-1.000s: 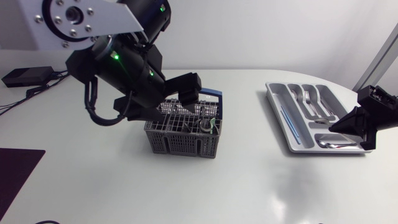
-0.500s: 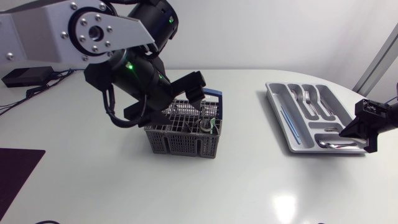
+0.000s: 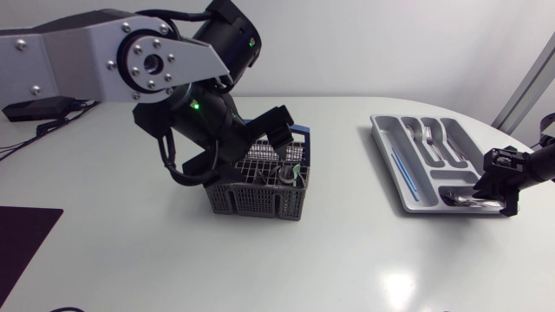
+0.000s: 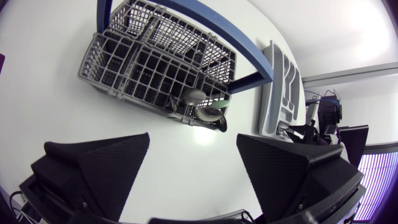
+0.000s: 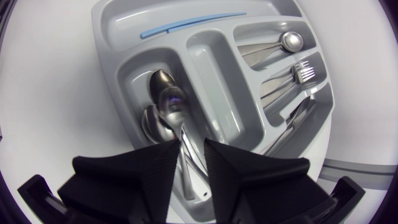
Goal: Unload the cutlery basket into the drawer organizer.
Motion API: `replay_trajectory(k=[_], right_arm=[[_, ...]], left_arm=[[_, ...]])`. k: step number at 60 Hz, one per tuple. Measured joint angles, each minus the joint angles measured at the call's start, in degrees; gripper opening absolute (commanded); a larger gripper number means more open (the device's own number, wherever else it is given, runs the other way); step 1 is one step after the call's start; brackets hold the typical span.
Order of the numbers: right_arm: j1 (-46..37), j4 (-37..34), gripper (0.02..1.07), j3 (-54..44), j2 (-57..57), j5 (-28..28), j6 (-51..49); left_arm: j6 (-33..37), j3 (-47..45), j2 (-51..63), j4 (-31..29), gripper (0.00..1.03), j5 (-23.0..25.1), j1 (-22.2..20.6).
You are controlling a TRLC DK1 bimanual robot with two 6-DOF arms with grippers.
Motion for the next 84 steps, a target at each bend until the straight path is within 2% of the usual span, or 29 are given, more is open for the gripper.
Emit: replay_trajectory(k=[6, 13, 19, 26, 31, 52, 59, 66, 74, 84], right_arm=[[0.0, 0.1, 0.88, -0.2, 0.0, 0.0, 0.0], [0.1, 0.2, 0.89, -2.0, -1.4, 0.0, 0.1], [0.8, 0.3, 0.97, -4.2, -4.2, -0.9, 0.5], [2.4, 0.3, 0.97, -7.2, -9.2, -2.7, 2.0], [3.8, 0.3, 1.02, -9.4, -13.0, -3.8, 3.3], [10.4, 0.2, 1.02, -15.9, -25.4, -7.7, 11.3], [13.1, 0.0, 1.02, -17.6, -29.0, -8.9, 14.1], [16.1, 0.0, 1.02, -19.3, -32.7, -9.5, 17.0], [19.2, 0.0, 1.02, -21.7, -35.9, -9.6, 19.4], [22.7, 0.0, 1.02, -24.1, -39.4, -10.5, 22.4]], left_arm=[[-0.3, -0.3, 0.2, 0.7, 0.98, 0.0, -0.1], [-0.8, -0.9, 0.7, 1.0, 0.98, -0.5, -0.1], [-1.5, -1.0, 1.3, 1.0, 0.96, -1.3, -0.1], [-2.0, -1.0, 2.3, 1.0, 0.94, -1.5, -0.1], [-2.1, -1.0, 2.9, 1.0, 0.91, -1.5, -0.1], [-3.1, -0.9, 4.7, 1.0, 0.84, -1.5, 1.2], [-3.1, -0.9, 5.7, 1.0, 0.77, -1.5, 1.3], [-3.1, -0.9, 6.6, 1.0, 0.76, -1.5, 1.5], [-3.1, -0.7, 7.2, 1.0, 0.64, -1.7, 2.1], [-3.1, 0.3, 8.3, 1.0, 0.63, -1.7, 2.9]])
